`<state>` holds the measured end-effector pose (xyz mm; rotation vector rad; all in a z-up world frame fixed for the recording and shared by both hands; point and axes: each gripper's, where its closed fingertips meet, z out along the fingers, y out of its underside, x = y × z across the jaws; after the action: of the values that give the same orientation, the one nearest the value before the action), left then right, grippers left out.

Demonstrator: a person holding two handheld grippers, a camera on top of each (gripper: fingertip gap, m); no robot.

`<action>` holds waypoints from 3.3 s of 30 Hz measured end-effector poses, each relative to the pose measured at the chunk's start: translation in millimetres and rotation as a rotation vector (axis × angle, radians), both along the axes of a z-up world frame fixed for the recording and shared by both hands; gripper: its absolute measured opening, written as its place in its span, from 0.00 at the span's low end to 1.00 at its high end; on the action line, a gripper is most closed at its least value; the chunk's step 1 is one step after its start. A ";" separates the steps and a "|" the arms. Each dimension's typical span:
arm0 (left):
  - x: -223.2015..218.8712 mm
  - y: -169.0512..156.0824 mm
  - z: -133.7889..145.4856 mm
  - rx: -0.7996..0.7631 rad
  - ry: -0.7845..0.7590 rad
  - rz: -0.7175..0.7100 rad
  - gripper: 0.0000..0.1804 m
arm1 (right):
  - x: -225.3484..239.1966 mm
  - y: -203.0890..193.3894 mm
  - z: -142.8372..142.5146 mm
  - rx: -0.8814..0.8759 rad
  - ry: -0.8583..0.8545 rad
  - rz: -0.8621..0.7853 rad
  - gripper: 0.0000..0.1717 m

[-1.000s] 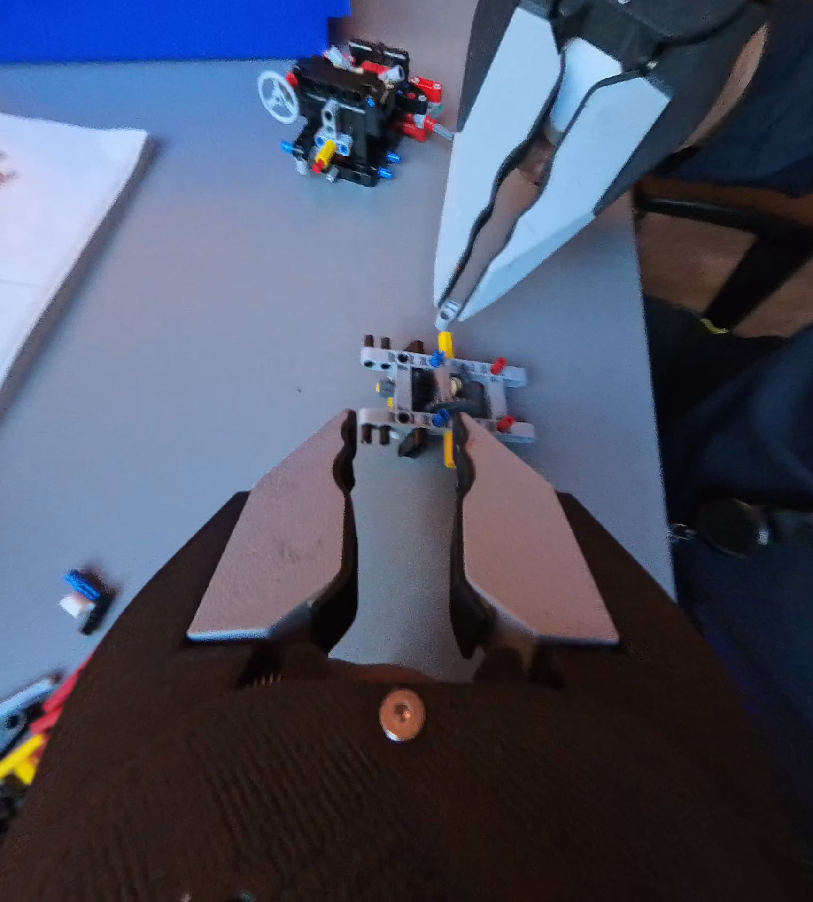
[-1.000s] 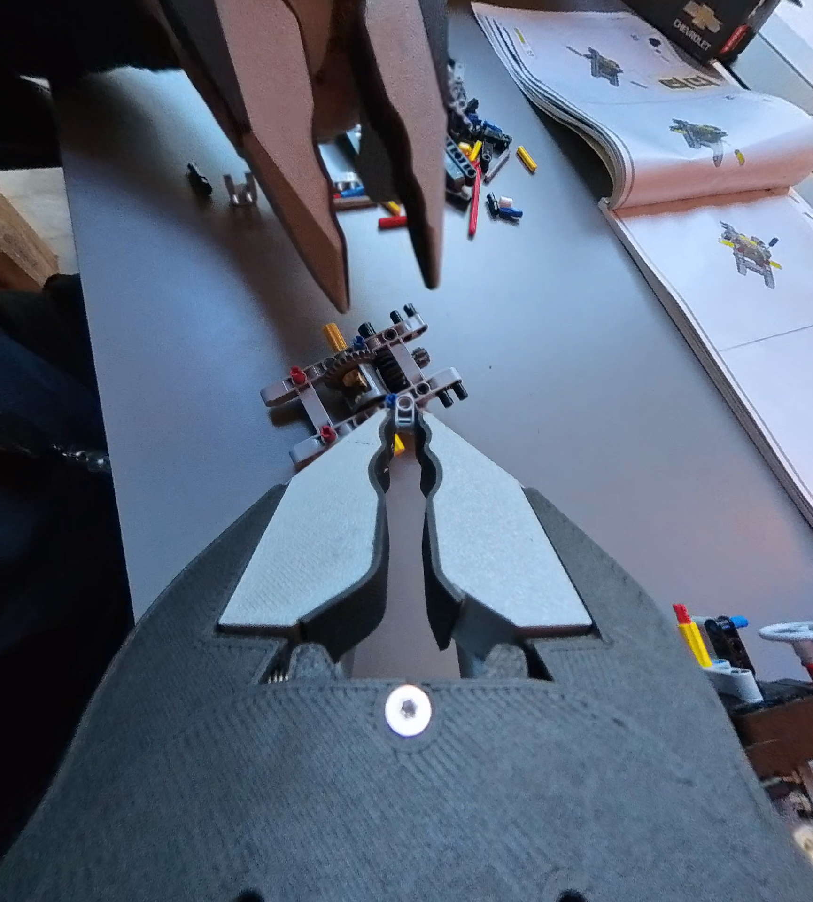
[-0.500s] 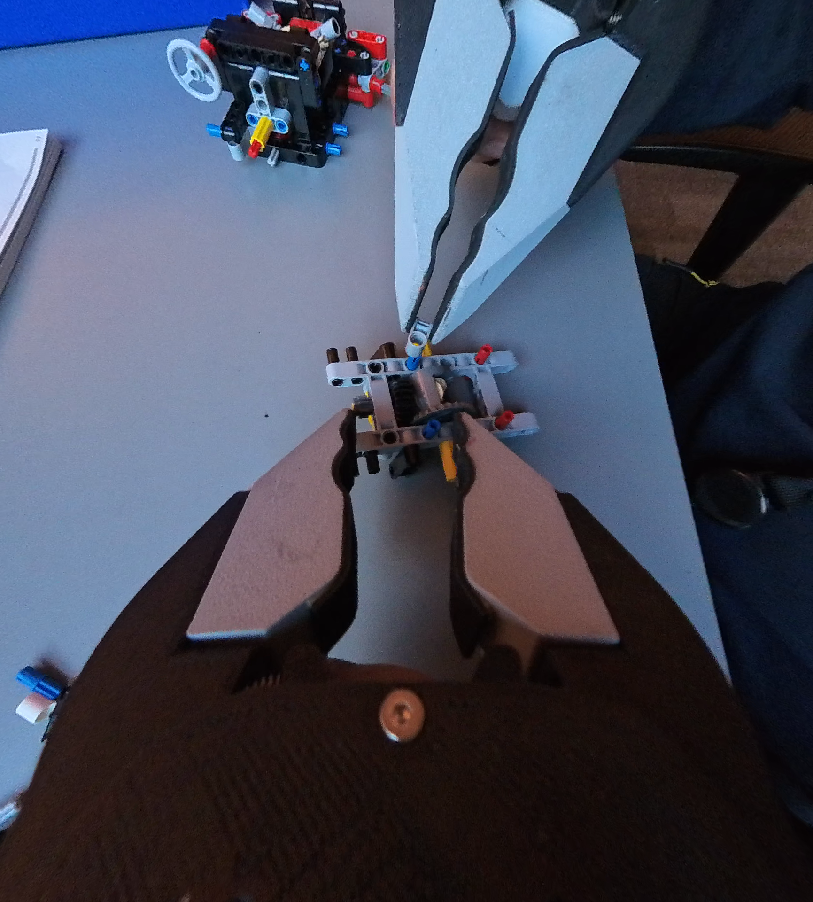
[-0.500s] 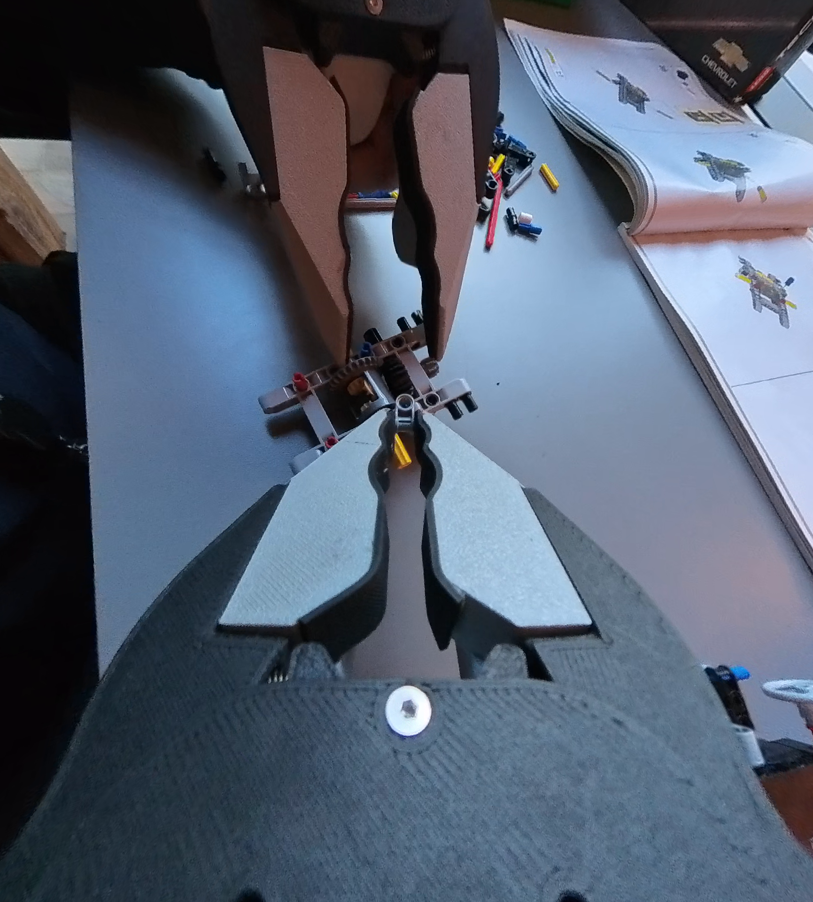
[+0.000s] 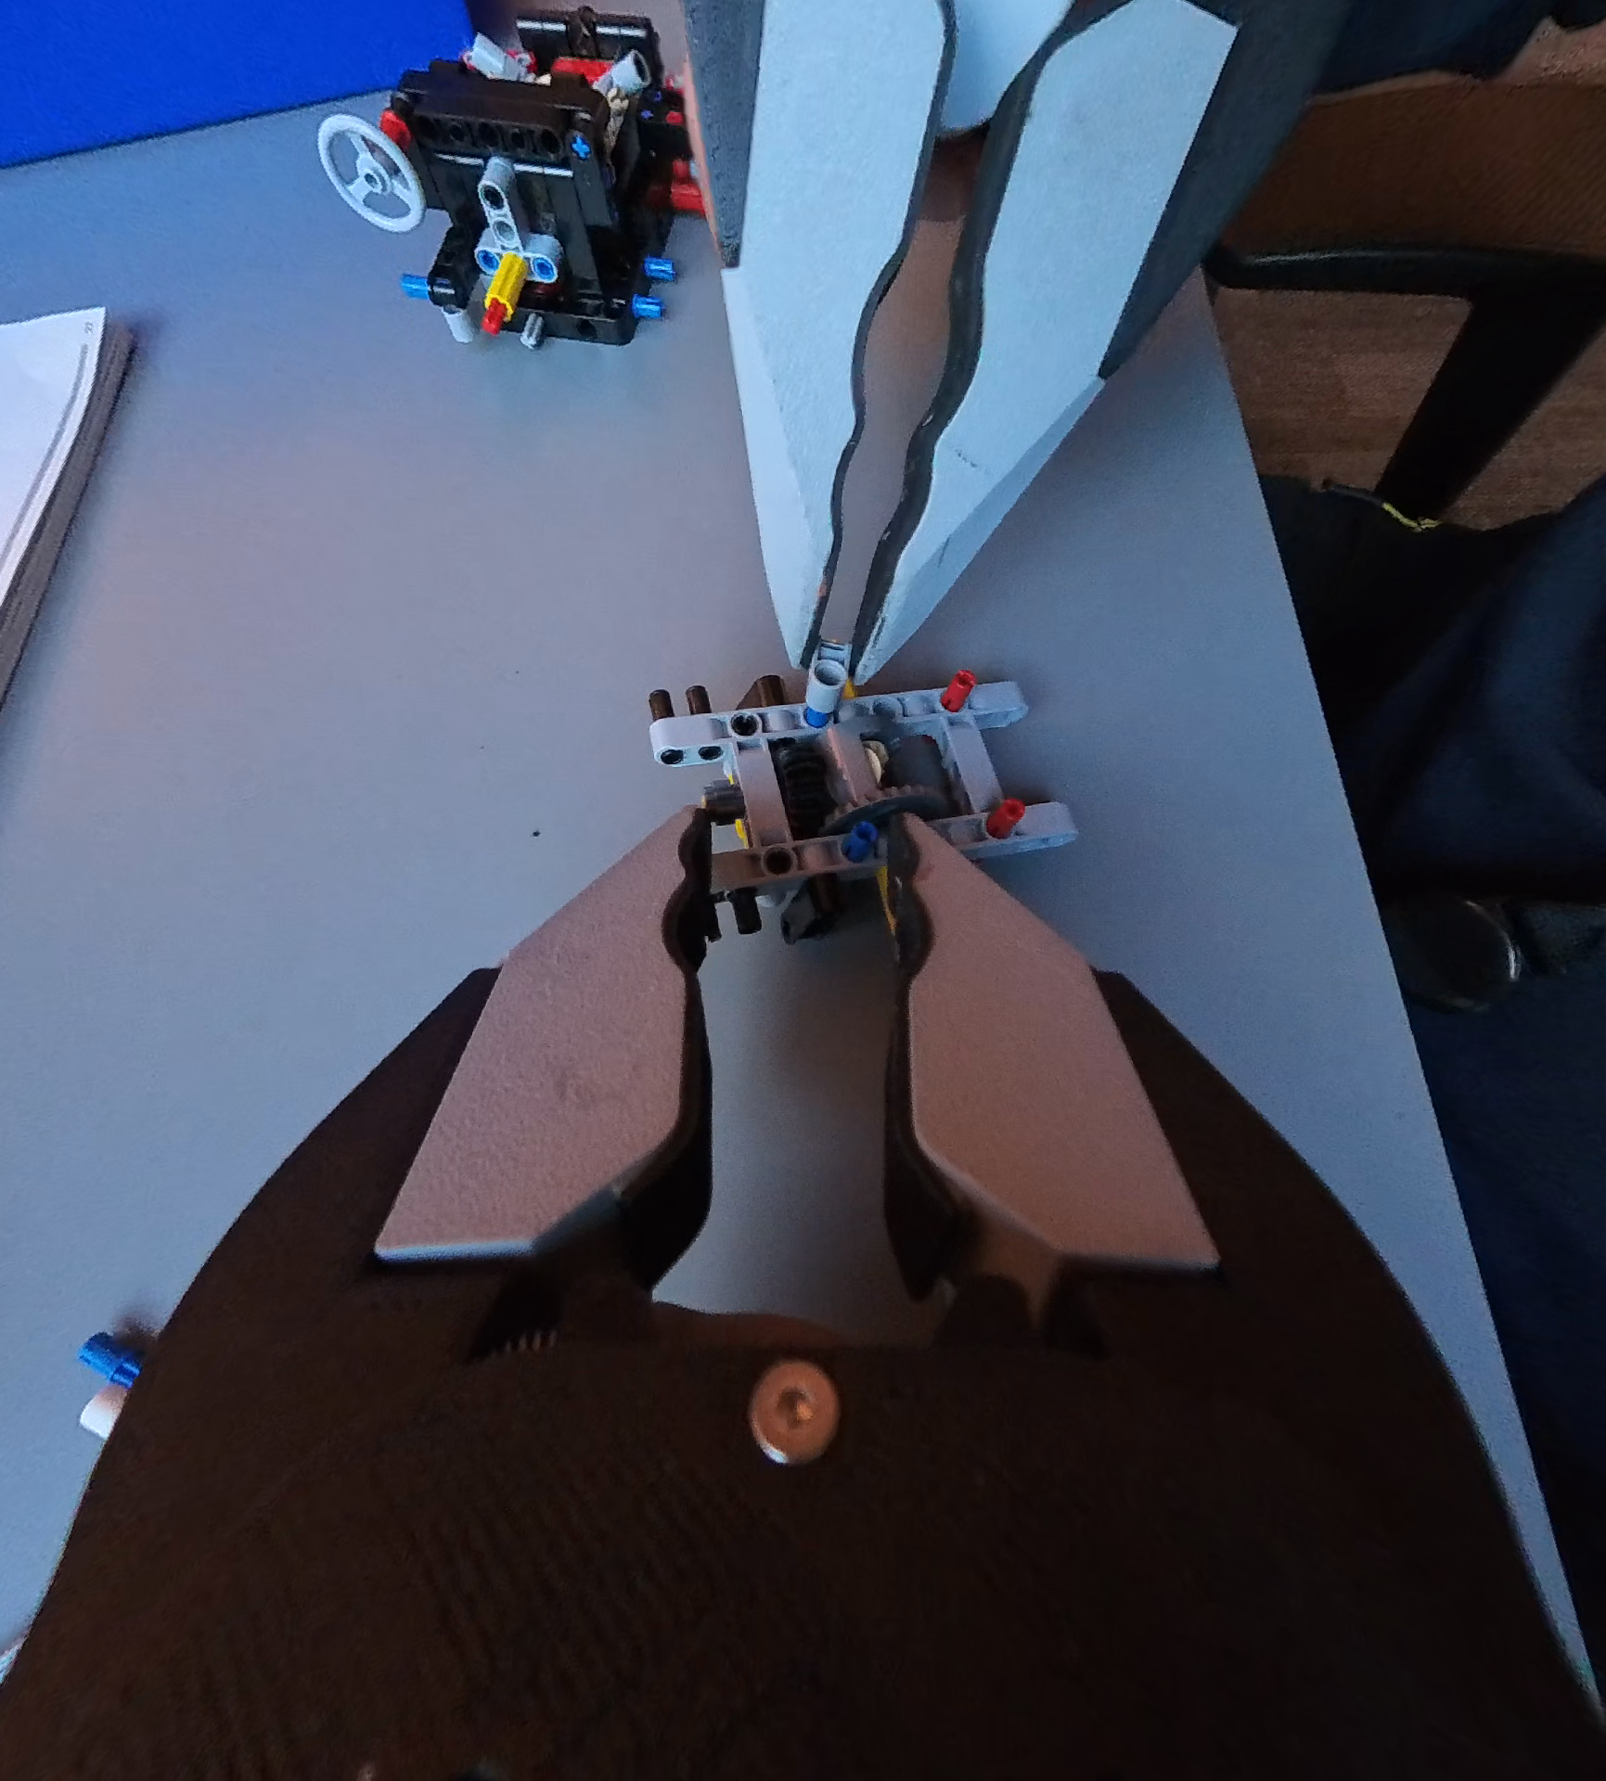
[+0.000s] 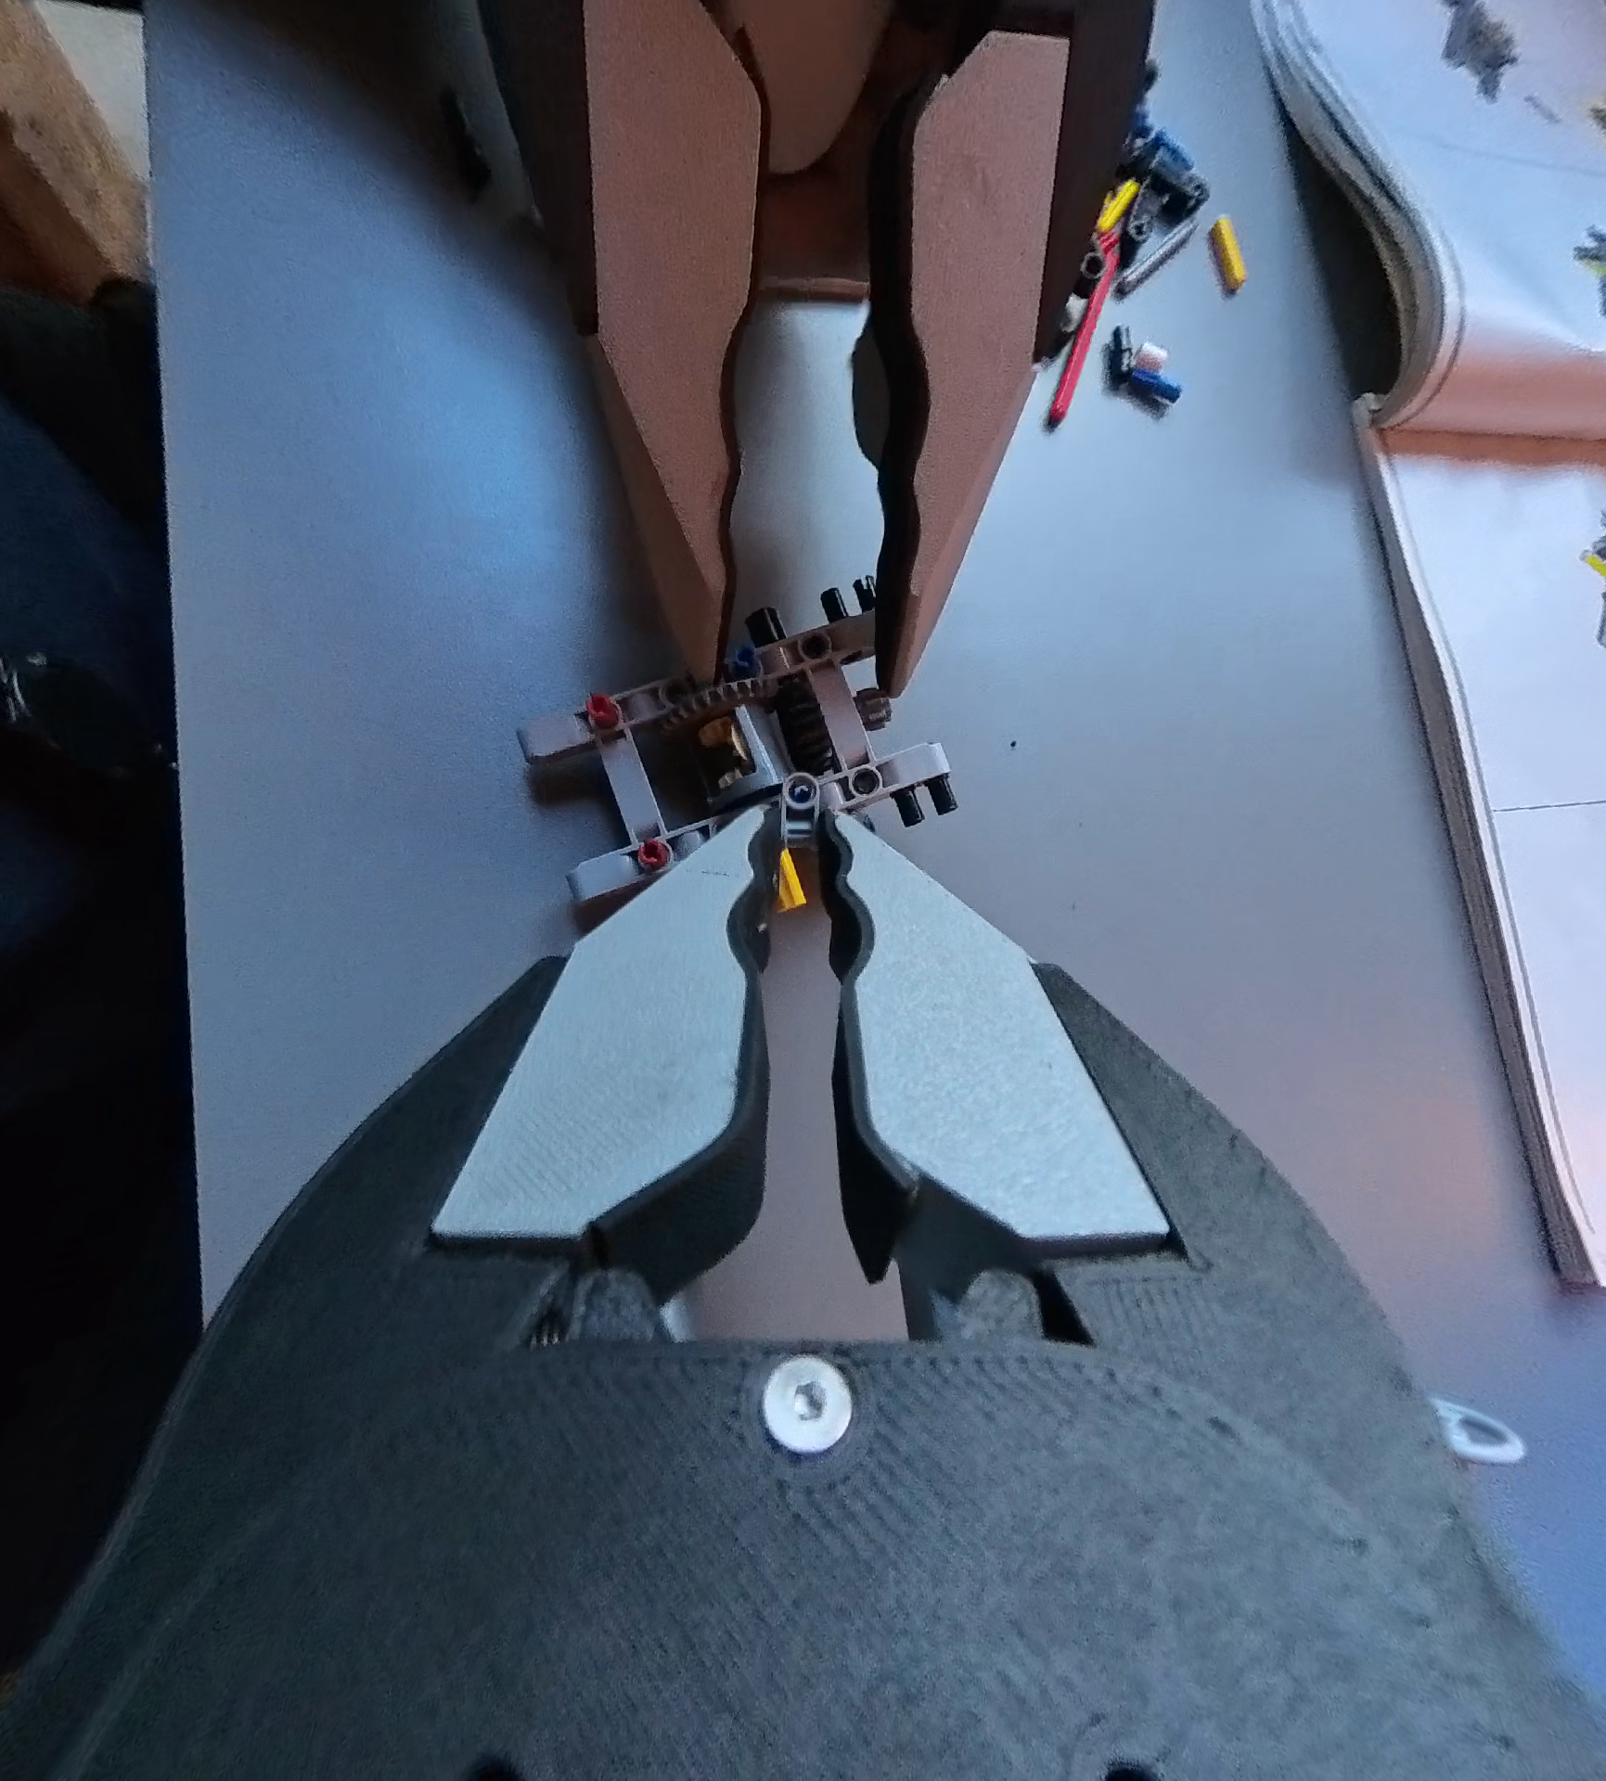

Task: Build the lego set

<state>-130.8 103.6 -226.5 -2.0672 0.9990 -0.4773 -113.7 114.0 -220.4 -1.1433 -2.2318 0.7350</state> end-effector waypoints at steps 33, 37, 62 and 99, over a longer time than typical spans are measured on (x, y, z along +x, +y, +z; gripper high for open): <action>-2.5 -1.3 5.6 -0.013 -0.063 0.010 0.17 | 0.4 8.8 -5.0 0.045 -0.279 0.069 0.03; -19.0 8.3 17.1 0.025 -0.100 0.080 0.16 | -3.1 14.2 8.2 -0.054 -0.204 0.011 0.03; 13.8 -2.1 33.8 0.005 -0.276 -0.020 0.04 | -12.1 -16.0 24.0 -0.457 -0.062 0.004 0.03; 11.5 -3.5 40.4 -0.059 -0.378 -0.009 0.02 | -13.1 -16.0 35.7 -0.517 0.008 0.013 0.03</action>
<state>-119.3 100.1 -186.1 -1.9260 0.7754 -0.8732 -126.8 98.0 -184.7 -1.3492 -2.1003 1.3724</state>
